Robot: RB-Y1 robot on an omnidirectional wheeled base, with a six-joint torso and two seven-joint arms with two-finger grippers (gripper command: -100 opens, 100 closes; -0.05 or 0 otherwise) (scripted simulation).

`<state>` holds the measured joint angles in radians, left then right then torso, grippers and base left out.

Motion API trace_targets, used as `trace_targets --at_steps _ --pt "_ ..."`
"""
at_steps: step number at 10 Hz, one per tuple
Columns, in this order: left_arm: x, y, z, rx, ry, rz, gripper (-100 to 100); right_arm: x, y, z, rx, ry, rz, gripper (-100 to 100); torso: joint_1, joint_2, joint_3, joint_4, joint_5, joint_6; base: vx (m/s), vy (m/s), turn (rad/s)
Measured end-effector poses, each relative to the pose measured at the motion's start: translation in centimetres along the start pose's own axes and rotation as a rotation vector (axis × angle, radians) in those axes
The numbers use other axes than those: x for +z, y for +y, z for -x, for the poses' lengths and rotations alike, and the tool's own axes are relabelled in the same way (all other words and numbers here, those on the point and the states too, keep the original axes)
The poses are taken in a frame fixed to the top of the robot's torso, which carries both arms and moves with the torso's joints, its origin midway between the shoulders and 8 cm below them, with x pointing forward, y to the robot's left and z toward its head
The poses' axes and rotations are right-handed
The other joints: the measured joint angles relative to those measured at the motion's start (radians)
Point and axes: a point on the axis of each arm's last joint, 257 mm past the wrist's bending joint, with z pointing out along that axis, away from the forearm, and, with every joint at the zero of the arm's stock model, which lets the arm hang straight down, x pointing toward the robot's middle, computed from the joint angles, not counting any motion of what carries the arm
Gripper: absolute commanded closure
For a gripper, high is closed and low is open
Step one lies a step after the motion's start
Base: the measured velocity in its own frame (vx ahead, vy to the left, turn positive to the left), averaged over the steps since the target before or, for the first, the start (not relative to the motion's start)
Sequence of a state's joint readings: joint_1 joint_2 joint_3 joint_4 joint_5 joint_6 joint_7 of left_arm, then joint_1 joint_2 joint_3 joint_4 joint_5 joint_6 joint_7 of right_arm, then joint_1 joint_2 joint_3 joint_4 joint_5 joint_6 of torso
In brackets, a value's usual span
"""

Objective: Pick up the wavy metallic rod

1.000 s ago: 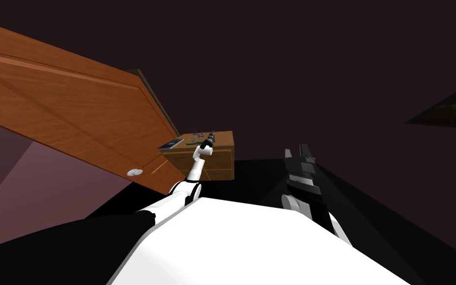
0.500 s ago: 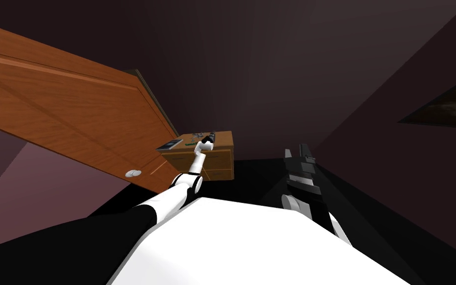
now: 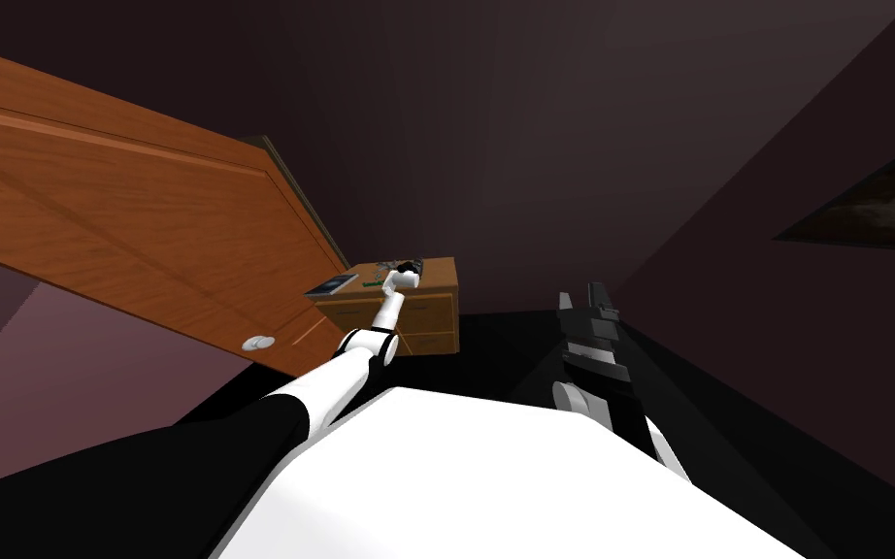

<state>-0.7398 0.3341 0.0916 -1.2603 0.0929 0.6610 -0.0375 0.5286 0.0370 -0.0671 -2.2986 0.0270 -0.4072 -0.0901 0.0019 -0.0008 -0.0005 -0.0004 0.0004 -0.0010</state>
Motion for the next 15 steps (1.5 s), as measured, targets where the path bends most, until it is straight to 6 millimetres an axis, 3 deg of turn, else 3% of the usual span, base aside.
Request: trace_targets --at_steps 9,15 --pt "1.4 3.4 0.5 0.007 0.027 0.267 -100 0.0 0.0 0.0 0.0 0.0 0.0 0 0.001 -0.001 -0.001 0.0 0.0 0.0 0.02 0.03 -0.021" --pt "0.7 6.1 1.3 0.007 0.042 0.447 -100 0.0 0.0 0.0 0.0 0.0 0.0 0 0.001 0.0 0.0 0.0 0.0 0.0 0.022 0.039 -0.018"
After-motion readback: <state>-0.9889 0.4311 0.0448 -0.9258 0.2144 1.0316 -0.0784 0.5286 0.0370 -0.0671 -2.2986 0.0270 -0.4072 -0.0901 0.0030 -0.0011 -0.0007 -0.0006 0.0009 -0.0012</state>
